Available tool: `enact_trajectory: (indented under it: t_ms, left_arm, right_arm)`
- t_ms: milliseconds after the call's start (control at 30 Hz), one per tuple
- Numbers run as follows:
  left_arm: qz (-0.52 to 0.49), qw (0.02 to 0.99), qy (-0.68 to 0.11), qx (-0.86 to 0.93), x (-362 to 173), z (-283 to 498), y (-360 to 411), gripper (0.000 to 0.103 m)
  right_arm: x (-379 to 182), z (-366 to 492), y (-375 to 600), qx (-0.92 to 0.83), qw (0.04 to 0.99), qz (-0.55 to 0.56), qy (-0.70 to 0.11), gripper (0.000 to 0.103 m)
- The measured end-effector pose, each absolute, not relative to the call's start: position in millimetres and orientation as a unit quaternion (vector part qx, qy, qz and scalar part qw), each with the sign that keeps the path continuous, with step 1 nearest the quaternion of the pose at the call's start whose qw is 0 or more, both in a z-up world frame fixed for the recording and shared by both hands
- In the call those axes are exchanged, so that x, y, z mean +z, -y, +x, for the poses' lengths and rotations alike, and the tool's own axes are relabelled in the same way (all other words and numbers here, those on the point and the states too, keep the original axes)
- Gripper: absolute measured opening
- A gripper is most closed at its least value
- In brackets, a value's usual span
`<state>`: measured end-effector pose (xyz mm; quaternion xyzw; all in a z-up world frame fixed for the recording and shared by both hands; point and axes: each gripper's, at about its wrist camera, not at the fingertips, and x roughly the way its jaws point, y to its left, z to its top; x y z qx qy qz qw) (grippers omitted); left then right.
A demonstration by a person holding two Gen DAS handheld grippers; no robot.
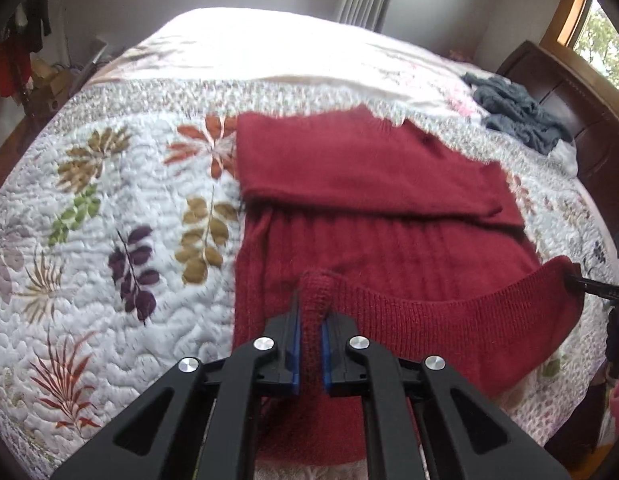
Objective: Fold small clothes
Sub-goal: 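Lift the hem with both tools and fold it up over the collar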
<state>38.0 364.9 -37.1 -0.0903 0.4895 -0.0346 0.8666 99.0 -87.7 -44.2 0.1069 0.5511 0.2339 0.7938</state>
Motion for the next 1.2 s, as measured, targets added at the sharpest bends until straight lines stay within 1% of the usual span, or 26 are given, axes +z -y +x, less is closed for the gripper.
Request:
enact_trajectory:
  t_ms: [133, 333, 533, 667, 833, 933, 1100, 1200]
  left_arm:
    - [-0.108, 0.882, -0.457, -0.03, -16, 58, -369, 0.007]
    - [-0.126, 0.902, -0.411, -0.023, 17, 124, -374, 0.007]
    - [-0.131, 0.913, -0.386, -0.006, 25, 195, -378, 0.007]
    - [-0.136, 0.914, -0.383, 0.009, 18, 238, -382, 0.007]
    - [-0.136, 0.908, -0.396, 0.027, -11, 287, -387, 0.007]
    - [-0.13, 0.903, -0.407, 0.042, -31, 305, -391, 0.004]
    - [-0.146, 0.888, -0.433, 0.057, -61, 322, -404, 0.004]
    - [-0.13, 0.873, -0.467, 0.063, -82, 325, -405, 0.004]
  right_arm:
    - [-19, 120, 95, 0.237, 0.806, 0.124, -0.527, 0.005]
    - [17, 173, 100, 0.224, 0.831, 0.118, -0.496, 0.005]
    - [28, 243, 92, 0.206, 0.844, 0.11, -0.483, 0.005]
    - [13, 288, 81, 0.185, 0.845, 0.104, -0.491, 0.005]
    - [-18, 335, 69, 0.162, 0.836, 0.104, -0.514, 0.005]
    - [-41, 354, 64, 0.149, 0.828, 0.097, -0.532, 0.005]
    - [-68, 372, 61, 0.134, 0.819, 0.093, -0.55, 0.005]
    - [-81, 377, 63, 0.127, 0.815, 0.095, -0.558, 0.005]
